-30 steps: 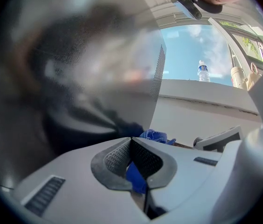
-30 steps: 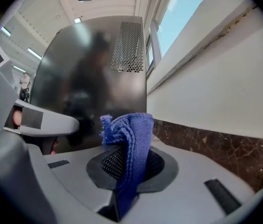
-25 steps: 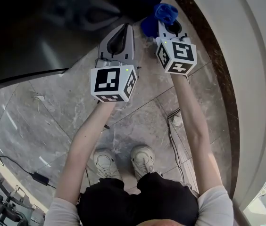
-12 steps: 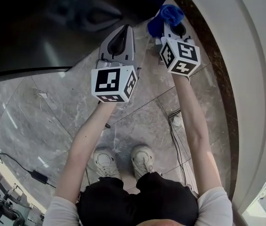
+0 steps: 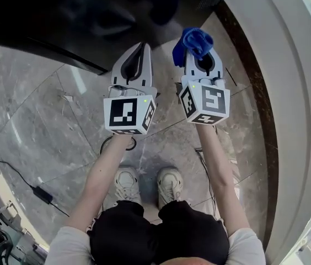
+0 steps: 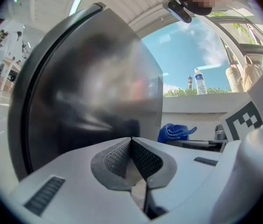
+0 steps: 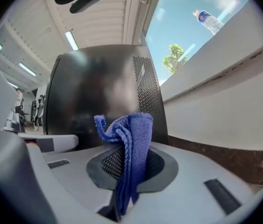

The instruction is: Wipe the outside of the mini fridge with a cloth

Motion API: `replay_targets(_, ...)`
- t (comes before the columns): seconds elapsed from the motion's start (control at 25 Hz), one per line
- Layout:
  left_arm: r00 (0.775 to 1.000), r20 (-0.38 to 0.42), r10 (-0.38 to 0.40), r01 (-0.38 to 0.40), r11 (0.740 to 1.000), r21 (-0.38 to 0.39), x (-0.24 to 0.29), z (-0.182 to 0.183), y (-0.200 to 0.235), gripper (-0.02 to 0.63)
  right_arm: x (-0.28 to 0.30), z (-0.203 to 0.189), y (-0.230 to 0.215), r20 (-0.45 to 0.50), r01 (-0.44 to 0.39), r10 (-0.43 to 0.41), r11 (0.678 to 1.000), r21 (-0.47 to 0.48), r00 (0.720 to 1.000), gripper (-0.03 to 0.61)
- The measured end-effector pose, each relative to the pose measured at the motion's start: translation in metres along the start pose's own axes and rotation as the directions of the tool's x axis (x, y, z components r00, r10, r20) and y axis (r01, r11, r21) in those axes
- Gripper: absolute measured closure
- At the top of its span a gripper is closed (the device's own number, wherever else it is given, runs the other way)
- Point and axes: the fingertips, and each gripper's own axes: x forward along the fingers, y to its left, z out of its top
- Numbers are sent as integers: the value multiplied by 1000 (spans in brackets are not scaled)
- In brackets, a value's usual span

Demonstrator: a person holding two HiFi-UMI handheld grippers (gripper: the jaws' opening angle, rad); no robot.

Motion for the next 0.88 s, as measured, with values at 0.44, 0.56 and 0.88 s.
replay_targets(0.44, 995, 88, 54, -57, 998, 29, -73, 74, 21, 609, -45, 49, 76, 16, -99, 100, 995, -7, 995, 526)
replay_targets(0.56, 994, 88, 57, -59, 998, 22, -81, 78, 23, 609, -50, 57, 87, 19, -110, 110, 994, -19, 994, 526)
replay_targets(0.88, 993, 101, 56, -57, 998, 1, -87, 97, 21, 609, -62, 69, 104, 8, -120, 121, 989, -85, 993, 526)
